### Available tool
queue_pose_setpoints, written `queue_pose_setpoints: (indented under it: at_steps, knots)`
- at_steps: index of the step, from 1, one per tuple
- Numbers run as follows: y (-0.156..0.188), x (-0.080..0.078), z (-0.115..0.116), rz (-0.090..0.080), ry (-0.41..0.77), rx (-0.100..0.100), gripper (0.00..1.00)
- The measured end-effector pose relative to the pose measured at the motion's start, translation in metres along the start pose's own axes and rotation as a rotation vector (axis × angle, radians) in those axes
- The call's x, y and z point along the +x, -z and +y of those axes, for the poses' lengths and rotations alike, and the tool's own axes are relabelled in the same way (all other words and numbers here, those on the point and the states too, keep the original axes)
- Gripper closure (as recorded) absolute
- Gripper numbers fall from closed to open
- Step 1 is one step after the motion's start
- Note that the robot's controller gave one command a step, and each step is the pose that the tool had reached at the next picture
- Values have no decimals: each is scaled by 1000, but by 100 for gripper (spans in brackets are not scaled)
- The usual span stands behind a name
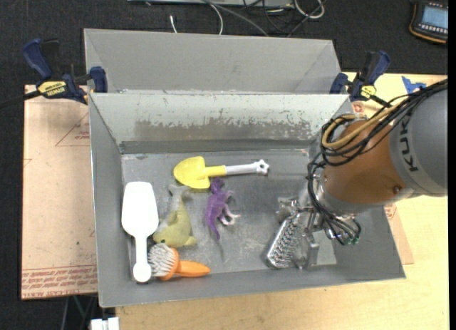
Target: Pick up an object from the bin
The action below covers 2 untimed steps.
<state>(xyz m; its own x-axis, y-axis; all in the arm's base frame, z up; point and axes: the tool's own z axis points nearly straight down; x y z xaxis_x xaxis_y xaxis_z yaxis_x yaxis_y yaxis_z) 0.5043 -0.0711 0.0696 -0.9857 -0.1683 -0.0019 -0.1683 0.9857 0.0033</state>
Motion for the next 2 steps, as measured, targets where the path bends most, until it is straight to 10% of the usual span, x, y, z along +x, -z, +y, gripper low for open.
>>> queue_pose_setpoints:
  at_steps: [1,2]
  knots:
    - [1,-16,-25,-11,265,4,100]
    - [1,-15,-25,-7,264,4,0]
